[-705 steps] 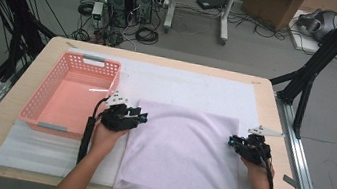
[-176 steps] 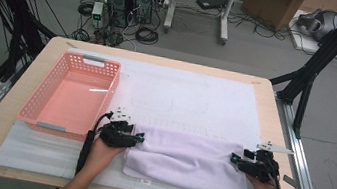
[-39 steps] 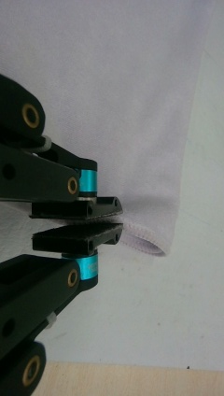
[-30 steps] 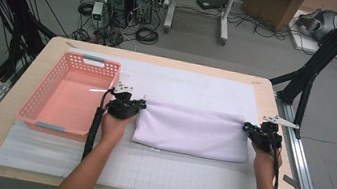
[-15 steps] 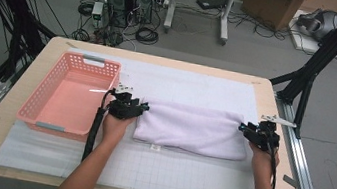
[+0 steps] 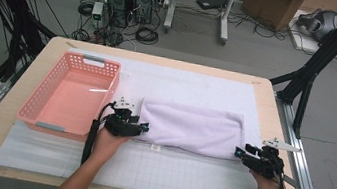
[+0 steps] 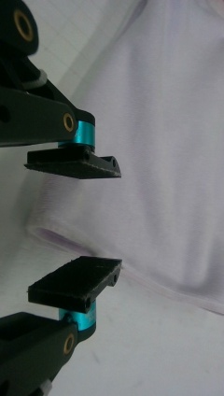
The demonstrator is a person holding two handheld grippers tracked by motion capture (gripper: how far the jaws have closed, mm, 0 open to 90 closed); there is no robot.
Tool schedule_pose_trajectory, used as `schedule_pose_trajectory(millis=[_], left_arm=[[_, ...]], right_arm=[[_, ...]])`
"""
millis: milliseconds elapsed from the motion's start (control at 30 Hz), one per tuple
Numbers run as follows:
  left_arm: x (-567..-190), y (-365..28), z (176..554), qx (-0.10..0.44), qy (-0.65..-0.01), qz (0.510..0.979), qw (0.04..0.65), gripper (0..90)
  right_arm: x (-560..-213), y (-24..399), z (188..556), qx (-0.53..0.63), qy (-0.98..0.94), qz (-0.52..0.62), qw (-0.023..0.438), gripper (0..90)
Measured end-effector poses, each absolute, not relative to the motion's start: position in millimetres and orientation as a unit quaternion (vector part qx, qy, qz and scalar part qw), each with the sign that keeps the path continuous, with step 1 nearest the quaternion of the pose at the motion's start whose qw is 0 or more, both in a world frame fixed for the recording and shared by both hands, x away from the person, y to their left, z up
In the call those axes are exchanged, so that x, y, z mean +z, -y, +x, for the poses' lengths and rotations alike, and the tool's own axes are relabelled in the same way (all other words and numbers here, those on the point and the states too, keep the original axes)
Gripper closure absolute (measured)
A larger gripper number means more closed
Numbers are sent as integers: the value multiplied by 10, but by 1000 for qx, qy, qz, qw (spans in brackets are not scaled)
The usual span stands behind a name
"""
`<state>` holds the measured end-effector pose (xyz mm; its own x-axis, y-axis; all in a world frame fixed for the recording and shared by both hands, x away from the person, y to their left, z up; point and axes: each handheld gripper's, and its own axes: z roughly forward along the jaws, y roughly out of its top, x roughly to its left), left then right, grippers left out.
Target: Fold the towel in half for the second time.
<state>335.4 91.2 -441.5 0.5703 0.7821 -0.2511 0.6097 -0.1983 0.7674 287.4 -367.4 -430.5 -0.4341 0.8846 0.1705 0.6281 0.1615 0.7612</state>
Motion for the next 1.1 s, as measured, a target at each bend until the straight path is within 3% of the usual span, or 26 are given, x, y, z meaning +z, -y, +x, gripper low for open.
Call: schedule_pose_trajectory(millis=[33,100,167,267,367,433,500,533,667,800,867,900,933,1000,1100], left_arm=[[-4431,-907,3340,98,-454,769,440,569],[-4450,-902,3320,110,-450,773,433,839],[-4430,-918,3307,129,-461,760,439,863],[-4393,-989,3285,153,-481,731,459,864],[-4435,-997,3277,147,-478,738,453,858],[-4478,-996,3260,143,-482,738,450,775],[-4504,-1028,3231,134,-493,732,452,611],[-4503,-1048,3201,130,-494,728,457,580],[-4500,-1100,3087,115,-482,728,473,510],[-4548,-1068,3100,86,-486,732,470,466],[-4552,-1051,3097,79,-481,736,470,507],[-4551,-1034,3086,80,-476,743,463,588],[-4547,-1024,3076,87,-473,749,457,695],[-4546,-1013,3058,86,-468,753,454,811],[-4543,-1014,3028,91,-468,752,455,842]], right_arm=[[-4321,3675,2857,395,-748,510,155,557],[-4347,3681,2849,380,-761,503,149,776],[-4329,3675,2841,374,-763,502,163,854],[-4251,3695,2828,392,-743,509,189,858],[-4235,3702,2837,393,-739,511,194,852],[-4295,3686,2846,374,-749,512,191,822],[-4341,3690,2846,358,-757,515,182,723],[-4342,3706,2833,359,-755,520,177,667],[-4239,3807,2725,397,-727,528,184,507],[-4337,3764,2735,398,-729,534,160,473],[-4426,3694,2773,379,-741,532,156,509],[-4459,3671,2788,376,-745,529,154,538],[-4459,3674,2787,383,-745,525,152,657],[-4443,3679,2785,390,-748,520,134,794],[-4406,3675,2753,382,-753,521,127,821]])
